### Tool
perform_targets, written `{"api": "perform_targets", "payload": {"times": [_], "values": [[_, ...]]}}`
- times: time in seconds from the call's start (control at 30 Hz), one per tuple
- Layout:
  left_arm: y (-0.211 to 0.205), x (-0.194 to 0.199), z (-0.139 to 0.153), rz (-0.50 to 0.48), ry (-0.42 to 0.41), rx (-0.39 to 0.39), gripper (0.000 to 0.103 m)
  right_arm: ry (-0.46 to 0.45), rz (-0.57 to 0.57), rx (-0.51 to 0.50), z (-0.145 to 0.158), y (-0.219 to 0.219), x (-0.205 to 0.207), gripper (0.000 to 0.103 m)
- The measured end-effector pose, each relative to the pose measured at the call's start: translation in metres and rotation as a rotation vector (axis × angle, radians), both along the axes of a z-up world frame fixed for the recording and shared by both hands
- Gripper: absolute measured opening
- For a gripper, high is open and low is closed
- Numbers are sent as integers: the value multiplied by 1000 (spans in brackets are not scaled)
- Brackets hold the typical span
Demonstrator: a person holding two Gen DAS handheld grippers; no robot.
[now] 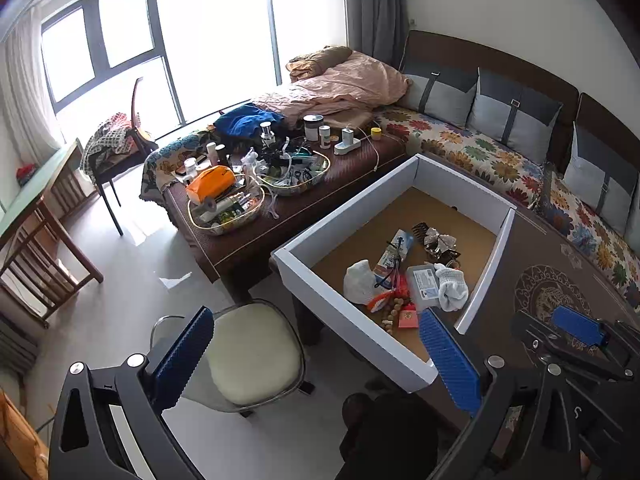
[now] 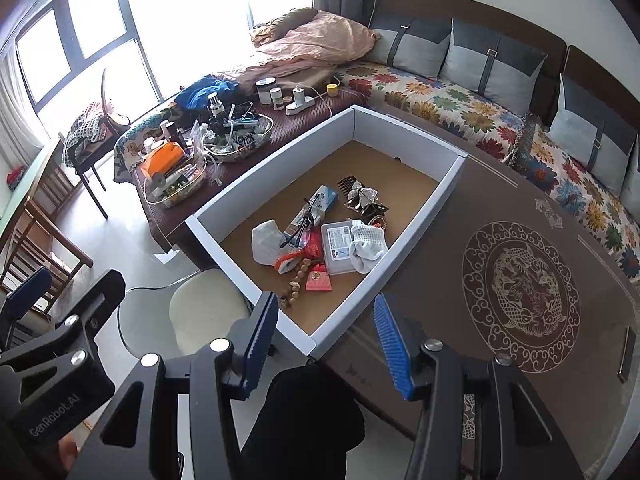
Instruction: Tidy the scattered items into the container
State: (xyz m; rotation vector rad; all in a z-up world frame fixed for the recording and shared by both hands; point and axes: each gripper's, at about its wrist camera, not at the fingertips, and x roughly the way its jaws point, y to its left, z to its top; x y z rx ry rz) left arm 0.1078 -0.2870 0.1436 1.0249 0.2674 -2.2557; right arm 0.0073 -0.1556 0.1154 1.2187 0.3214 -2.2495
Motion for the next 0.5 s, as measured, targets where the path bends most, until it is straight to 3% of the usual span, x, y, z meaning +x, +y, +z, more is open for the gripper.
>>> {"api": "perform_targets", "payload": {"times": [0.5], "values": [[1, -3, -2, -14, -11, 9, 103, 13, 13, 24, -1, -5, 2, 51]]}}
